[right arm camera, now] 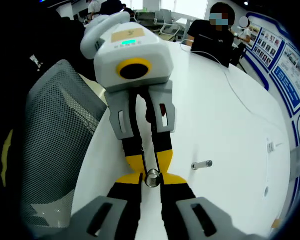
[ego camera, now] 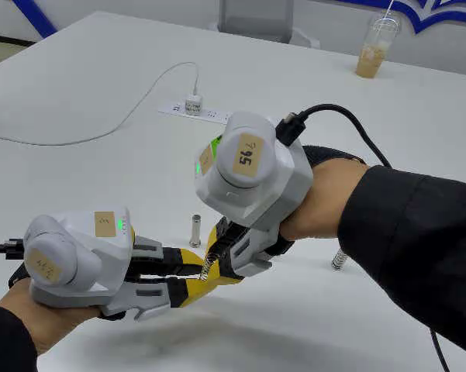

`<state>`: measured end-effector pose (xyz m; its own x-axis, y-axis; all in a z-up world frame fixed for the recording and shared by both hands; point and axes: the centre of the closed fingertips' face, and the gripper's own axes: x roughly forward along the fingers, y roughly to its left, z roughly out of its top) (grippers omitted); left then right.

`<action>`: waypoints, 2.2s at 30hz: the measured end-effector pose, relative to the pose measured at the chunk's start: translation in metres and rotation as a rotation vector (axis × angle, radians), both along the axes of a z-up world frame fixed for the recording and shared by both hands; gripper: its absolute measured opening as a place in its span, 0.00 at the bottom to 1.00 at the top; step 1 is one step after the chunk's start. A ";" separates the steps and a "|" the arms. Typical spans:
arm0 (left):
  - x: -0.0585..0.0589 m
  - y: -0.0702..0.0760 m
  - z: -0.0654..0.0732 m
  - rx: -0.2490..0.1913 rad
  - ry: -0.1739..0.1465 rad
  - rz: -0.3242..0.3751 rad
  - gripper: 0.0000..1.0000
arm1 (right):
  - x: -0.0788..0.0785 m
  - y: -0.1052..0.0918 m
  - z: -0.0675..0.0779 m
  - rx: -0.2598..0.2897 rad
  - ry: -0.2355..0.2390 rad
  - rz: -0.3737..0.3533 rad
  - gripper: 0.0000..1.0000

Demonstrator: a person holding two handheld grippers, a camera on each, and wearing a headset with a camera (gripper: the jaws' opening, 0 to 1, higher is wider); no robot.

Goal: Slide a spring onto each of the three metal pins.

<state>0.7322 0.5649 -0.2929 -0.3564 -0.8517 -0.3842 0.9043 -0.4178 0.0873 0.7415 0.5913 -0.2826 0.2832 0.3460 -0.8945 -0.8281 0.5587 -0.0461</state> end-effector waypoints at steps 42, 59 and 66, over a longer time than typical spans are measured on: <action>0.019 0.013 0.003 0.006 0.072 0.106 0.35 | 0.009 -0.013 0.010 -0.005 -0.013 -0.037 0.12; 0.031 0.018 0.004 0.009 0.104 0.174 0.52 | 0.017 -0.022 0.018 -0.017 -0.023 -0.046 0.12; 0.033 0.020 0.003 0.008 0.109 0.187 0.56 | 0.022 -0.027 0.021 -0.024 -0.026 -0.050 0.12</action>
